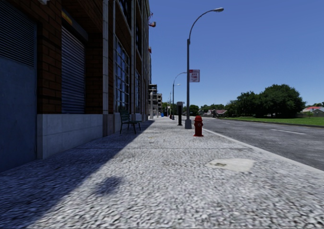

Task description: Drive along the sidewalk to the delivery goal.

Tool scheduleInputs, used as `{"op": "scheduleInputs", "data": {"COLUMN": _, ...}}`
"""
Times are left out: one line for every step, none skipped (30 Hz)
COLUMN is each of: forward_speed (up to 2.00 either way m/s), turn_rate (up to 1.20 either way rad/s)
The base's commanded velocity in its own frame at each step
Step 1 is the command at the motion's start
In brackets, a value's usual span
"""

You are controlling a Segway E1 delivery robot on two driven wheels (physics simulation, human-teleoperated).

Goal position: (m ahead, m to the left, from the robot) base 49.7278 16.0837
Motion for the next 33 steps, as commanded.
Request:
{"op": "scheduleInputs", "data": {"forward_speed": 2.0, "turn_rate": 0.0}}
{"op": "scheduleInputs", "data": {"forward_speed": 2.0, "turn_rate": 0.0}}
{"op": "scheduleInputs", "data": {"forward_speed": 2.0, "turn_rate": 0.0}}
{"op": "scheduleInputs", "data": {"forward_speed": 2.0, "turn_rate": 0.0}}
{"op": "scheduleInputs", "data": {"forward_speed": 2.0, "turn_rate": 0.0}}
{"op": "scheduleInputs", "data": {"forward_speed": 2.0, "turn_rate": 0.0}}
{"op": "scheduleInputs", "data": {"forward_speed": 2.0, "turn_rate": 0.0}}
{"op": "scheduleInputs", "data": {"forward_speed": 2.0, "turn_rate": 0.0}}
{"op": "scheduleInputs", "data": {"forward_speed": 2.0, "turn_rate": 0.0}}
{"op": "scheduleInputs", "data": {"forward_speed": 2.0, "turn_rate": 0.0}}
{"op": "scheduleInputs", "data": {"forward_speed": 2.0, "turn_rate": 0.0}}
{"op": "scheduleInputs", "data": {"forward_speed": 2.0, "turn_rate": 0.0}}
{"op": "scheduleInputs", "data": {"forward_speed": 2.0, "turn_rate": 0.0}}
{"op": "scheduleInputs", "data": {"forward_speed": 2.0, "turn_rate": 0.0}}
{"op": "scheduleInputs", "data": {"forward_speed": 2.0, "turn_rate": 0.0}}
{"op": "scheduleInputs", "data": {"forward_speed": 2.0, "turn_rate": 0.0}}
{"op": "scheduleInputs", "data": {"forward_speed": 2.0, "turn_rate": 0.0}}
{"op": "scheduleInputs", "data": {"forward_speed": 2.0, "turn_rate": 0.0}}
{"op": "scheduleInputs", "data": {"forward_speed": 2.0, "turn_rate": 0.0}}
{"op": "scheduleInputs", "data": {"forward_speed": 2.0, "turn_rate": 0.0}}
{"op": "scheduleInputs", "data": {"forward_speed": 2.0, "turn_rate": 0.0}}
{"op": "scheduleInputs", "data": {"forward_speed": 2.0, "turn_rate": 0.0}}
{"op": "scheduleInputs", "data": {"forward_speed": 2.0, "turn_rate": 0.0}}
{"op": "scheduleInputs", "data": {"forward_speed": 2.0, "turn_rate": 0.0}}
{"op": "scheduleInputs", "data": {"forward_speed": 2.0, "turn_rate": 0.0}}
{"op": "scheduleInputs", "data": {"forward_speed": 2.0, "turn_rate": 0.0}}
{"op": "scheduleInputs", "data": {"forward_speed": 2.0, "turn_rate": 0.0}}
{"op": "scheduleInputs", "data": {"forward_speed": 2.0, "turn_rate": 0.0}}
{"op": "scheduleInputs", "data": {"forward_speed": 2.0, "turn_rate": 0.0}}
{"op": "scheduleInputs", "data": {"forward_speed": 2.0, "turn_rate": 0.0}}
{"op": "scheduleInputs", "data": {"forward_speed": 2.0, "turn_rate": 0.0}}
{"op": "scheduleInputs", "data": {"forward_speed": 2.0, "turn_rate": 0.0}}
{"op": "scheduleInputs", "data": {"forward_speed": 2.0, "turn_rate": 0.0}}
